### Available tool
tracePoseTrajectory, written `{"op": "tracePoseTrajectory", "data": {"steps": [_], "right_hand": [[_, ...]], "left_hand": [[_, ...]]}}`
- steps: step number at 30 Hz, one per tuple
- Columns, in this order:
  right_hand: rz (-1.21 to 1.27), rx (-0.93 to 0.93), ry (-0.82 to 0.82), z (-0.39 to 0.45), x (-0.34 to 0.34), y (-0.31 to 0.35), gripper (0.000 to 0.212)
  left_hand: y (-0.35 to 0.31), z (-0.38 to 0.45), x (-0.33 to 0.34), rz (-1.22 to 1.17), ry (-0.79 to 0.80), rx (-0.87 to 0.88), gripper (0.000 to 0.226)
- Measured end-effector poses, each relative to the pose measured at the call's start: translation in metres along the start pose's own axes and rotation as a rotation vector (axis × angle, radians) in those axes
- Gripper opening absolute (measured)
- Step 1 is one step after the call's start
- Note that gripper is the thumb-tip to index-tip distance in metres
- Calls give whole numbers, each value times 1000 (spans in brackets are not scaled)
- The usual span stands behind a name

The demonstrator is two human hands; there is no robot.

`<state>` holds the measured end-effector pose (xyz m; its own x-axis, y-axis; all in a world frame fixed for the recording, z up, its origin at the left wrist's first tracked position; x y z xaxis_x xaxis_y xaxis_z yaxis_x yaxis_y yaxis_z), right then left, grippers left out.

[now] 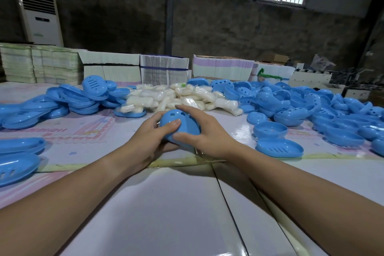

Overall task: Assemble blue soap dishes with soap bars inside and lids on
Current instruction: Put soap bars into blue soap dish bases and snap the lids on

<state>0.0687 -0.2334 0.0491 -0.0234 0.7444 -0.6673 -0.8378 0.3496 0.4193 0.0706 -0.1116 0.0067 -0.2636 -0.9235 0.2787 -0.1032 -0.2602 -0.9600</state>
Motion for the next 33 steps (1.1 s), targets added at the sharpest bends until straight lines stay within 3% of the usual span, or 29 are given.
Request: {"op": "tracePoseTrajectory", "data": {"steps": [3, 7, 9, 11, 15, 17, 19, 23, 27, 31, 33], "right_hand": [[324, 95, -23, -3, -7, -11, 43], [265, 106, -38, -3, -15, -18, 43], [219, 125, -23, -1, -14, -17, 44], [114, 109, 27, 2, -14, -12, 51], [-361, -67, 245, -1, -1, 6, 92], [-610, -176, 205, -1, -8, 20, 94], [-698, -206, 135, -3, -24, 30, 89], [-564, 49, -87, -27, -95, 17, 80], [-628, 359, -281, -89, -195, -17, 74], [-858, 747, -221, -174, -276, -60, 72], [-909, 954, -106, -221, -294, -85, 72]], "left_hand": [[4, -1, 3, 12, 61, 0, 44], [1, 2, 0, 219, -65, 49, 18], [-1, 3, -2, 254, -95, 57, 16], [-4, 1, -5, 228, -112, 51, 17], [-4, -1, -5, 139, -127, 56, 24], [-4, -2, -4, 129, -124, 62, 36], [-4, 1, -3, 121, -99, 68, 40], [2, 9, -6, 187, -62, 69, 42], [5, 11, -11, 217, -37, 63, 35], [6, 12, -20, 259, -94, 36, 74], [6, 14, -23, 263, -117, 40, 74]]}}
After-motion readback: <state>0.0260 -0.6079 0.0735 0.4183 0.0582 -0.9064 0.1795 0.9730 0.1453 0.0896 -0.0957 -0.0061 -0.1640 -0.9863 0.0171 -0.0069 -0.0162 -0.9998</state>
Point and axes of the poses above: each hand's wrist, its own z-axis towards the middle knuckle, its own x-axis out of the palm, y = z × x, the point moved 9 cm from there along z, towards the middle knuckle, and after that the axes turned 15 degrees about -x, right-handed, at the moved point
